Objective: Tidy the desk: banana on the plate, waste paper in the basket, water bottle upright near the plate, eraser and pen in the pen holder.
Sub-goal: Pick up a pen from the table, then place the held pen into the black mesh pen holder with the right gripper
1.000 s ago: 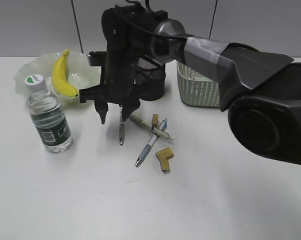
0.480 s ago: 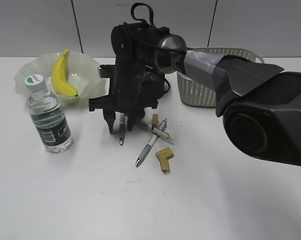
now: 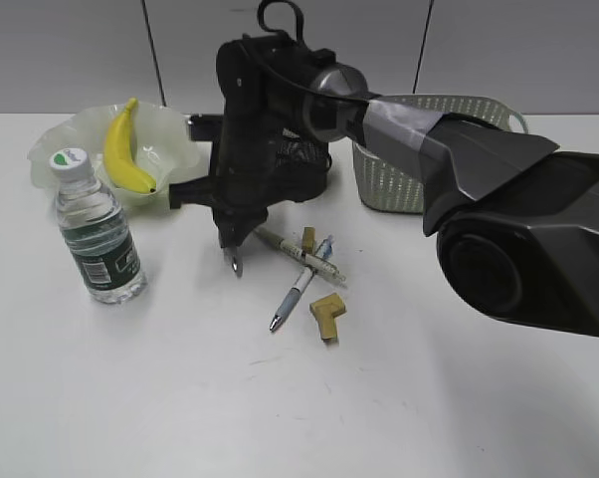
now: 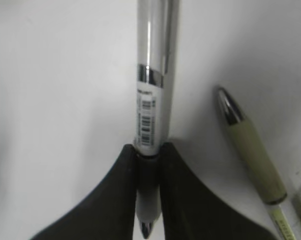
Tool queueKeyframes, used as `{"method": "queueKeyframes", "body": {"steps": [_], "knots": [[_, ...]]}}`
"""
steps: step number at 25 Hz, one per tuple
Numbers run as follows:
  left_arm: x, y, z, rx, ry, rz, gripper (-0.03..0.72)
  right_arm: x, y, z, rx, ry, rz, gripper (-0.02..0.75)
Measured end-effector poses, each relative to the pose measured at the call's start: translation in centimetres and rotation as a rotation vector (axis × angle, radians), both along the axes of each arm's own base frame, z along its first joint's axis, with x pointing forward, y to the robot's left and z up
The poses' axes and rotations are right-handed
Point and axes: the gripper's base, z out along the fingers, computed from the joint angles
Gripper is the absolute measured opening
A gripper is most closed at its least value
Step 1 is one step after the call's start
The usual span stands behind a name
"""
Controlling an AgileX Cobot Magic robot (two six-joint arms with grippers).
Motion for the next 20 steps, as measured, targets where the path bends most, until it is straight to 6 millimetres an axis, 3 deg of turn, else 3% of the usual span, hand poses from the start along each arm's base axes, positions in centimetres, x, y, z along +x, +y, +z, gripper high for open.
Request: {"method": "queueKeyframes", "body": {"steps": [6, 11, 14, 20], "knots": [[0.0, 0.0, 0.0, 0.000, 0.000, 0.000, 0.420, 0.6, 0.2, 6.2, 0.083, -0.143, 0.006, 0.111], [0.0, 0.0, 0.0, 0.000, 0.000, 0.000, 0.420, 0.5, -1.3, 13.8, 0.078, -0.336, 0.006, 0.111], [0.0, 0.0, 0.0, 0.000, 0.000, 0.000, 0.420, 0.4, -2.5, 17.0, 0.027, -0.458, 0.058, 0.111], [0.0, 0.0, 0.0, 0.000, 0.000, 0.000, 0.420, 0.7, -3.4, 17.9, -0.046, -0.534, 0.105, 0.111]]}}
